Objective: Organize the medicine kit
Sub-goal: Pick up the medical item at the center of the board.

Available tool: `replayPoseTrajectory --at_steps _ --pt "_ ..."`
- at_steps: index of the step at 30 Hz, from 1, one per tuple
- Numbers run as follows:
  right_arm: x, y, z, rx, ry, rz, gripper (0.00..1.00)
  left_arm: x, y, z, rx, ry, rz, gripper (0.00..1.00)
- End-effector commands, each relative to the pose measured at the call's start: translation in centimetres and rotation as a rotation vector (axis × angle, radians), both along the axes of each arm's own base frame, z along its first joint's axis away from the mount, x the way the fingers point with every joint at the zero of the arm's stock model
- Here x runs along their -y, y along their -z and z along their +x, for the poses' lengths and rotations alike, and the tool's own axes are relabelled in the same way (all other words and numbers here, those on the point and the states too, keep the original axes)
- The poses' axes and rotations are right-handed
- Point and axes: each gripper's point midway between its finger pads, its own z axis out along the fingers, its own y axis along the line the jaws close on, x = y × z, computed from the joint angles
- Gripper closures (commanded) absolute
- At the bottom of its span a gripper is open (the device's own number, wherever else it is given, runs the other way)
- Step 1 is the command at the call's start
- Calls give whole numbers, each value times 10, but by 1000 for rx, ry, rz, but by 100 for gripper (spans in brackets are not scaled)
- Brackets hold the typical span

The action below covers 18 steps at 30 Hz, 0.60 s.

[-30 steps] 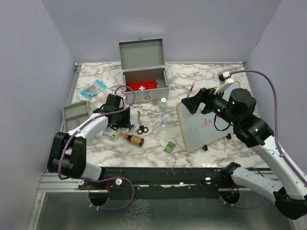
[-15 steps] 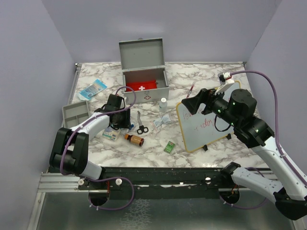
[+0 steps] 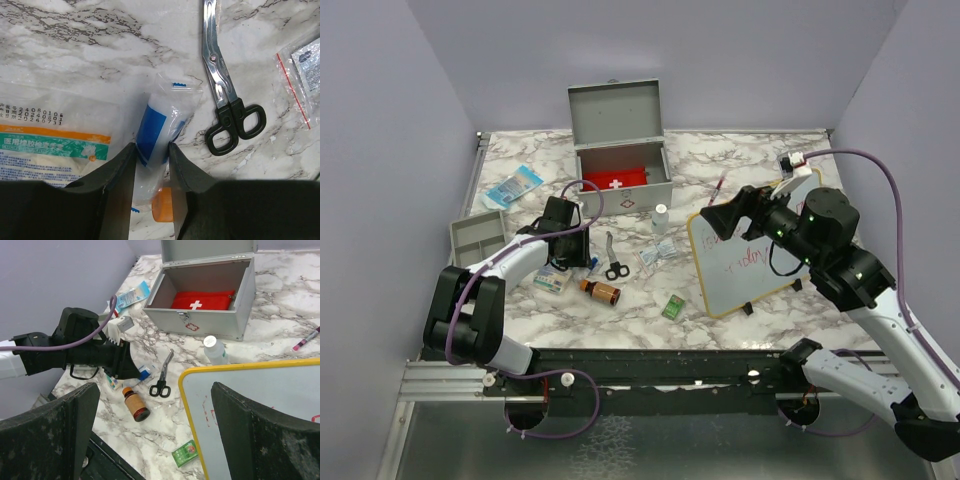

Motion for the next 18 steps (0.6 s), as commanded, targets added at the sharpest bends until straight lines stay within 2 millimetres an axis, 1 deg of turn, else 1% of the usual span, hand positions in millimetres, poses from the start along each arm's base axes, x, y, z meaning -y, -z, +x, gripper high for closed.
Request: replayPoseTrajectory --at_steps 1,6,9,10,15,18 --pt "5 2 -4 -2 16 0 0 3 -5 -1 22 16 -14 69" --pt "6 4 -5 -4 18 2 0 2 -18 2 59 5 -17 75" --pt "7 5 -6 -7 20 5 0 1 -25 4 82 -6 -23 83" --pt "7 5 -6 -4 20 7 0 2 -29 5 90 -10 -29 84" --pt "8 5 -7 -3 20 11 0 3 -46 9 132 -35 -51 85" --pt "8 5 -8 -3 20 12 0 5 -63 13 168 -58 -79 84"
